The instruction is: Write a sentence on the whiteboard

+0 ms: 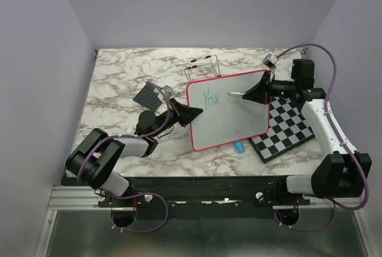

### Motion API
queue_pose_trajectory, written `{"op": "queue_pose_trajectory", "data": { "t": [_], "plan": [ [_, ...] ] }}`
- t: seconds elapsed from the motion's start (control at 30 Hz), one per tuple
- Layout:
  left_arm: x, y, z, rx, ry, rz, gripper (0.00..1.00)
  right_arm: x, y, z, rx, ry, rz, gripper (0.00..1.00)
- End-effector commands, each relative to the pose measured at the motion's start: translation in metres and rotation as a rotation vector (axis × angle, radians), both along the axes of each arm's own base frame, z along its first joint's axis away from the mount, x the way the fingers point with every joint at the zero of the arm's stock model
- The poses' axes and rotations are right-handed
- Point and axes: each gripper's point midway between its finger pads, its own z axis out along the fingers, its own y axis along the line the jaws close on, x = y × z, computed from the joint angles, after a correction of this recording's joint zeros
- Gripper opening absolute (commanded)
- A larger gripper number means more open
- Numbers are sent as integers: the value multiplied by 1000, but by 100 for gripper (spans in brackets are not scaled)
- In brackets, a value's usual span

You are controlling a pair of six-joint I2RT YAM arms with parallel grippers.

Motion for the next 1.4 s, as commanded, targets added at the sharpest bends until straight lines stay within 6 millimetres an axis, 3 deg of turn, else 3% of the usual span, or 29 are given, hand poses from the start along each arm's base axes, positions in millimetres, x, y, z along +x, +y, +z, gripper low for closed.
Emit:
{"op": "queue_pose_trajectory", "data": {
  "t": [0.0,0.67,1.0,1.37],
  "plan": [
    [-6,1,8,23,-99,-5,0,13,-3,3,-2,-17,-22,1],
    [-4,-3,6,49,-114,-25,0,16,3,-4,37,41,19,1],
    [-3,-5,6,49,-115,-27,0,6,12,-7,40,60,82,1],
    [-2,-5,7,51,-118,-27,0,-10,10,-27,2,106,103,1]
  ]
}}
